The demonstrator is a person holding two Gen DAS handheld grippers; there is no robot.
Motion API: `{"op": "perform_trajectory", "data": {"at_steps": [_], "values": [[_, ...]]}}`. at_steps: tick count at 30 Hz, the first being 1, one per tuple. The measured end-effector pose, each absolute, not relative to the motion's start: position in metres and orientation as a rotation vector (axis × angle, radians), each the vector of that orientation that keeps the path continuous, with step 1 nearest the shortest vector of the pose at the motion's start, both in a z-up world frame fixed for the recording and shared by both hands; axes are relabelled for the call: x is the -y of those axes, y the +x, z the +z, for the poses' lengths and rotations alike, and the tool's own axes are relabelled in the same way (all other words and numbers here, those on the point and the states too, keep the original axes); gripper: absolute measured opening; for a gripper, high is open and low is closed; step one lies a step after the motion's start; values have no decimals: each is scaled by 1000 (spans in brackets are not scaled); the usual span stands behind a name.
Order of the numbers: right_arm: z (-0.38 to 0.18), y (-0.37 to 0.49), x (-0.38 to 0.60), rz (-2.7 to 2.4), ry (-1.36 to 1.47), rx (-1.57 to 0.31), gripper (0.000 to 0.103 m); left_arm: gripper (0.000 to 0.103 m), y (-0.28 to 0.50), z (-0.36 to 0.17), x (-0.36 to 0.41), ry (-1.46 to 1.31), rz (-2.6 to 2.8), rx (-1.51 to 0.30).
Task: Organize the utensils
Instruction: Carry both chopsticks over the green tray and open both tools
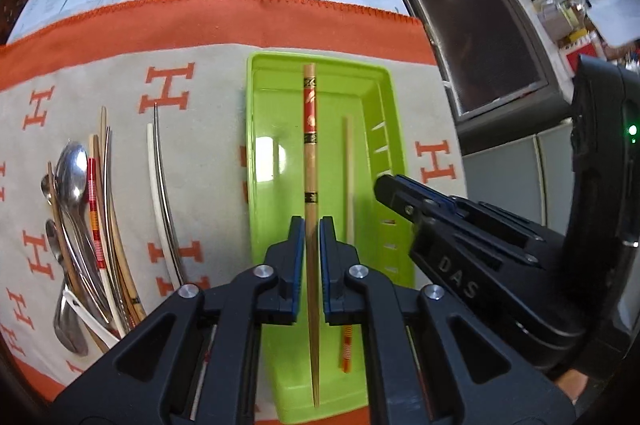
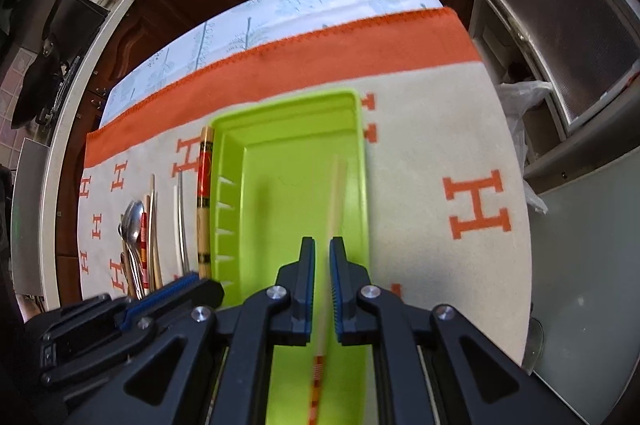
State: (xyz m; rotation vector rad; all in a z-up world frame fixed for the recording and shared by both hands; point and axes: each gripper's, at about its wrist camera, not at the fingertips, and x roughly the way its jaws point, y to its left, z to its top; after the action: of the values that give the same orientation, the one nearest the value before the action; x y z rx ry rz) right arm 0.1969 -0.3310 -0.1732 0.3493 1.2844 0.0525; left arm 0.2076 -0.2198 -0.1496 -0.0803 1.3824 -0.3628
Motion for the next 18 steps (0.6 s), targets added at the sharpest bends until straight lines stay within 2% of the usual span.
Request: {"op": "perform_trajectory", "data": {"at_steps": [2, 6, 8, 18], "values": [[-175, 193, 331, 53, 347, -1288, 9, 7, 204, -148, 222, -49, -370, -1371], [-175, 184, 332, 61, 367, -1283, 12, 29, 197, -146, 213, -23, -354, -1355], [-173, 179, 332, 67, 377, -1274, 14, 34, 193, -142, 209, -10, -354, -1338], [-154, 143, 305, 113, 345, -1225, 16, 35, 166, -120, 167, 59, -296, -1246]]}}
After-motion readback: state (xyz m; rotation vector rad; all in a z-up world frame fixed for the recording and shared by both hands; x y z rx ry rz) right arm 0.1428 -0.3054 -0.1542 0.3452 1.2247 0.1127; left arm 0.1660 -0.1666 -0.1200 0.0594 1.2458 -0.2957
